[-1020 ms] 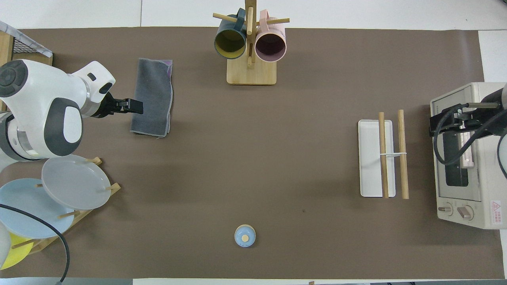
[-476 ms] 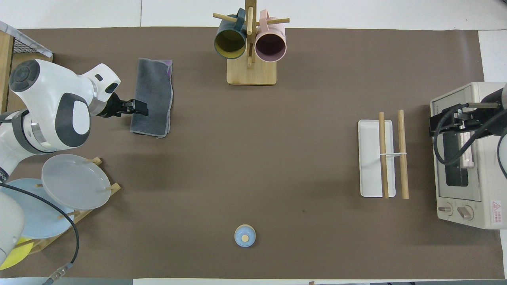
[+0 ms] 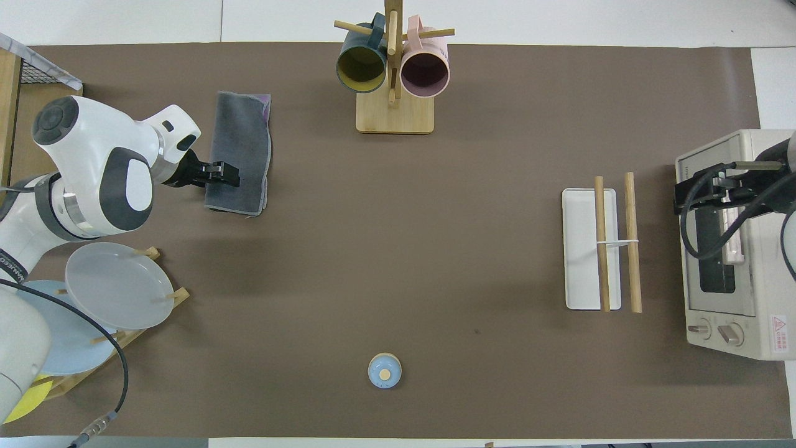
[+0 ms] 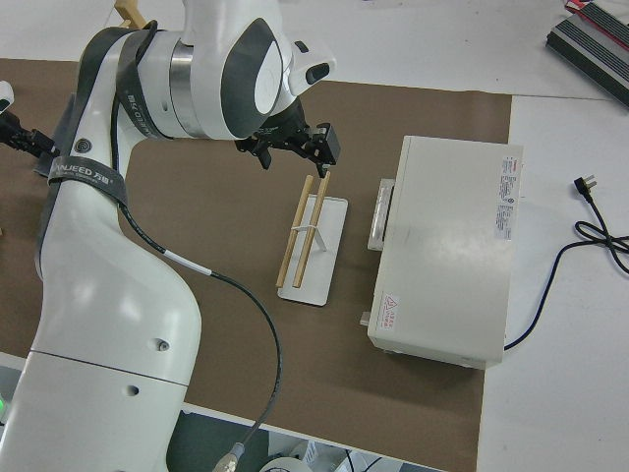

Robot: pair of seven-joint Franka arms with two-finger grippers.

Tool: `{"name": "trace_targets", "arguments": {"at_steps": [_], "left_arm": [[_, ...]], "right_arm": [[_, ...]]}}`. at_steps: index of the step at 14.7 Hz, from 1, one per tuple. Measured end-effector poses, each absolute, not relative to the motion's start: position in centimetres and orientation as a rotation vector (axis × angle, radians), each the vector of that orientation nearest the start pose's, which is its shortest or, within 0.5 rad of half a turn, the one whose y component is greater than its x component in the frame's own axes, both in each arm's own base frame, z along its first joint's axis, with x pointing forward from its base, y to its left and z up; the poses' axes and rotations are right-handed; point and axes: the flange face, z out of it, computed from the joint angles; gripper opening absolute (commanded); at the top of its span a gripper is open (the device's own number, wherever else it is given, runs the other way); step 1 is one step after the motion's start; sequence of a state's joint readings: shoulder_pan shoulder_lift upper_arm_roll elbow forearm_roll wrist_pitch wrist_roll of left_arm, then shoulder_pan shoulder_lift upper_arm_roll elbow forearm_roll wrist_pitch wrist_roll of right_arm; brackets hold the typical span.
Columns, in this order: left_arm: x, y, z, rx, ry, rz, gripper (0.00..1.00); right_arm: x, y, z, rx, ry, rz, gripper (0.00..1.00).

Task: Fold towel and hang on rack
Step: 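Grasp the folded towel edge with the left gripper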

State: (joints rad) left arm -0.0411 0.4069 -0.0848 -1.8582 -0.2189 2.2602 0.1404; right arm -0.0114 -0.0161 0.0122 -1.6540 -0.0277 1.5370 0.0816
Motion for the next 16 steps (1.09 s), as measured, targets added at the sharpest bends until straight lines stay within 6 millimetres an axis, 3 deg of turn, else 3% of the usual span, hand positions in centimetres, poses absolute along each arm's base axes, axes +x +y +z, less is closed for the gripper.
{"name": "trace_targets", "arguments": {"at_steps": [2, 3, 6, 13, 16], "left_arm": [[63.1, -8.3, 30.1, -3.338, 0.203, 0.009, 0.65], [63.1, -8.4, 30.1, -3.338, 0.204, 0.01, 0.54], [63.1, -8.4, 30.1, -3.337, 0.203, 0.011, 0.01], [63.2, -8.2, 30.1, -3.34, 0.196, 0.007, 0.0], [63.9, -8.7, 32.0, -3.402, 0.124, 0.037, 0.0]], "right_arm": [[54.3, -0.3, 59.2, -3.167, 0.127, 0.158, 1.0], [54.3, -0.3, 59.2, -3.167, 0.127, 0.158, 1.0], [54.3, -0.3, 59.2, -3.167, 0.127, 0.158, 1.0], [54.3, 0.1, 59.2, -3.168, 0.118, 0.158, 1.0], [54.3, 0.8, 59.2, -3.169, 0.097, 0.158, 1.0]]}}
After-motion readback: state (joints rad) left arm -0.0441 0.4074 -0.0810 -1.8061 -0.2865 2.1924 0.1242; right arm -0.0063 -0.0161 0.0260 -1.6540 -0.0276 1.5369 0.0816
